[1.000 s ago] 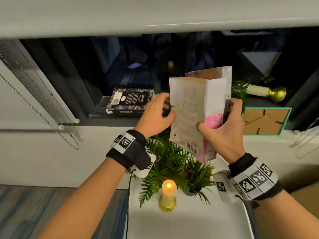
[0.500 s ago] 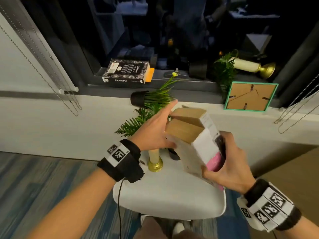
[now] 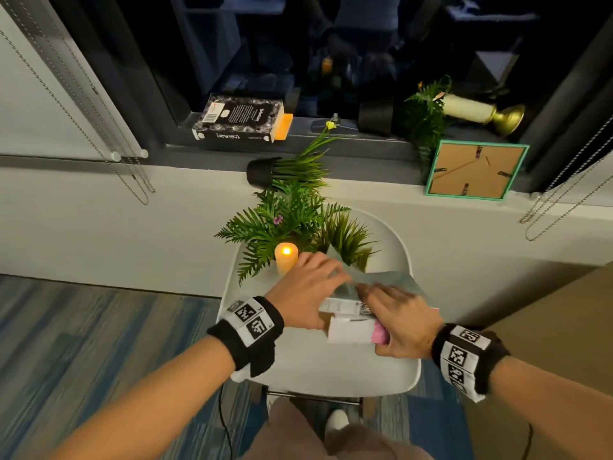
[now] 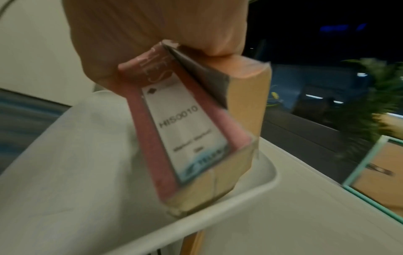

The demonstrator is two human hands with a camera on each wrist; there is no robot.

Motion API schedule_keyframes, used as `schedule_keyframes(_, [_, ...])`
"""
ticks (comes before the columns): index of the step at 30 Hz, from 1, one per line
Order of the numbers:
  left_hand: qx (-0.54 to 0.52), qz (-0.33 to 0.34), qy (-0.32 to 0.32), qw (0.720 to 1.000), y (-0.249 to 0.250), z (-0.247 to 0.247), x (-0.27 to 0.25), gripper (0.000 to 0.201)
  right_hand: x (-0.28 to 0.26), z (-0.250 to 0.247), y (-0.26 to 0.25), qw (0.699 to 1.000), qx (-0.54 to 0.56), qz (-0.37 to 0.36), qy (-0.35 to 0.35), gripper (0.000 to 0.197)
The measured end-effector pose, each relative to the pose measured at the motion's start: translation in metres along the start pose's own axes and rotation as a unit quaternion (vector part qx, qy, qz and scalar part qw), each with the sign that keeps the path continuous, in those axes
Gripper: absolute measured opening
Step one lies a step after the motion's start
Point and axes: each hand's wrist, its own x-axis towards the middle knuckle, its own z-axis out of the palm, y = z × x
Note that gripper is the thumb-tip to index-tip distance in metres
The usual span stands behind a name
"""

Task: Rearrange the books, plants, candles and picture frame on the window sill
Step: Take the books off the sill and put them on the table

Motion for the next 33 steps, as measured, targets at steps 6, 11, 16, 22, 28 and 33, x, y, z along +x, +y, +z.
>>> schedule_keyframes(6, [0.035,0.004,-0.088,0.995,0.009,0.017,-0.003,0.070,0.014,0.021,-0.009,0.992,-0.088,-0.069,-0.057,0.090])
schedule_keyframes(11, [0.021,-0.042,-0.149,0.988,0.023,0.041,-0.010,0.072,0.019,0.046,-0.010,0.983,-0.128,-0.095,-0.093,0.100])
schedule_keyframes(16, [-0.016,-0.079,-0.156,0.985,0.024,0.050,-0.009,0.082,0.023,0.058,-0.010,0.979,-0.146,-0.106,-0.095,0.100])
schedule_keyframes(22, [-0.018,-0.098,-0.156,0.983,0.027,0.060,-0.012,0.085,0.023,0.064,-0.009,0.984,-0.098,-0.113,-0.098,0.101])
schedule_keyframes(28, [-0.113,-0.095,-0.179,0.973,0.015,0.030,0.002,0.051,0.034,0.052,0.003,0.991,-0.048,-0.076,-0.104,0.085])
schedule_keyframes(33, [-0.296,-0.113,-0.096,0.944,-0.004,-0.035,0.016,0.030,0.051,0.002,0.016,0.989,0.082,-0.026,-0.123,0.064])
